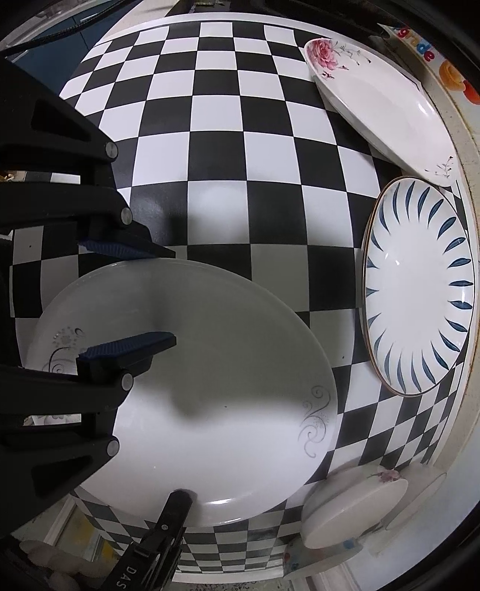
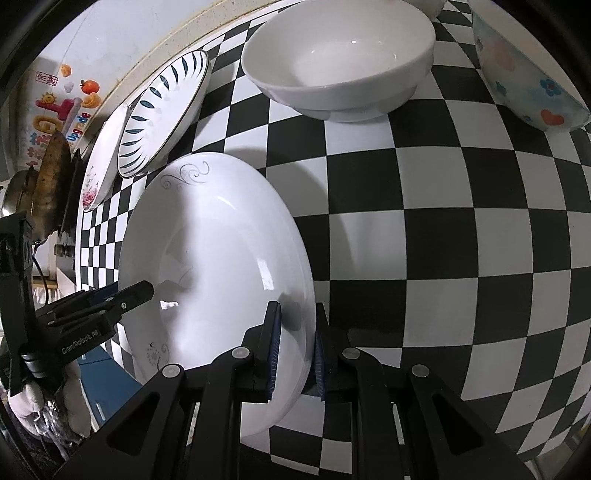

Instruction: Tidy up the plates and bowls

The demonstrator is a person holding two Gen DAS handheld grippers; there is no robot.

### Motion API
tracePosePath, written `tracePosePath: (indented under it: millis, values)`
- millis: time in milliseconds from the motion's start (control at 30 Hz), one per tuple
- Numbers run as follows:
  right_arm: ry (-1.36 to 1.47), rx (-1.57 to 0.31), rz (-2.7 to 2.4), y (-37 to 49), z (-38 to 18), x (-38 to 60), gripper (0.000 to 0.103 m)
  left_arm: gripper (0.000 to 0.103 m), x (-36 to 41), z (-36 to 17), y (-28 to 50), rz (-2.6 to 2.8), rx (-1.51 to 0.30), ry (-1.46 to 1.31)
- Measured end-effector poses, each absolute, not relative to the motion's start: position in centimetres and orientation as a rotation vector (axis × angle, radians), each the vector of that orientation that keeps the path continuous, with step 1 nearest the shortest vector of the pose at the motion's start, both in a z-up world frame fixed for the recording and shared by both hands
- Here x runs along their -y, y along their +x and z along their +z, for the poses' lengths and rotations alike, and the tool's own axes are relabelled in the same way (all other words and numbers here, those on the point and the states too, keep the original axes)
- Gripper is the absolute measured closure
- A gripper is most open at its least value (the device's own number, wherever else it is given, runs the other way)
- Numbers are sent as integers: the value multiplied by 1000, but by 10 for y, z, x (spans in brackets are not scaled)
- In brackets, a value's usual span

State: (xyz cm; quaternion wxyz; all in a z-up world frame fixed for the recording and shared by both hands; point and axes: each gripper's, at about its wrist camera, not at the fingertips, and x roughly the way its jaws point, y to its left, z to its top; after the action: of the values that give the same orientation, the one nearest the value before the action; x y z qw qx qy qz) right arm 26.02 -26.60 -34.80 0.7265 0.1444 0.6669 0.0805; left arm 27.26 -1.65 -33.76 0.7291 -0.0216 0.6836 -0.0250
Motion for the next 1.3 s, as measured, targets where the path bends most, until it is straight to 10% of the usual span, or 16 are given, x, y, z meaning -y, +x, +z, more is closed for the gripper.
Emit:
tracePosePath:
  millis: [833,1300]
  values:
    - [295,-1458,183,267,-302,274,84,67,-17,-271,254,15,-1377,-162]
    - [154,-1289,450,429,-228,82,71,67,-203,-276,315,182,-1345,-498]
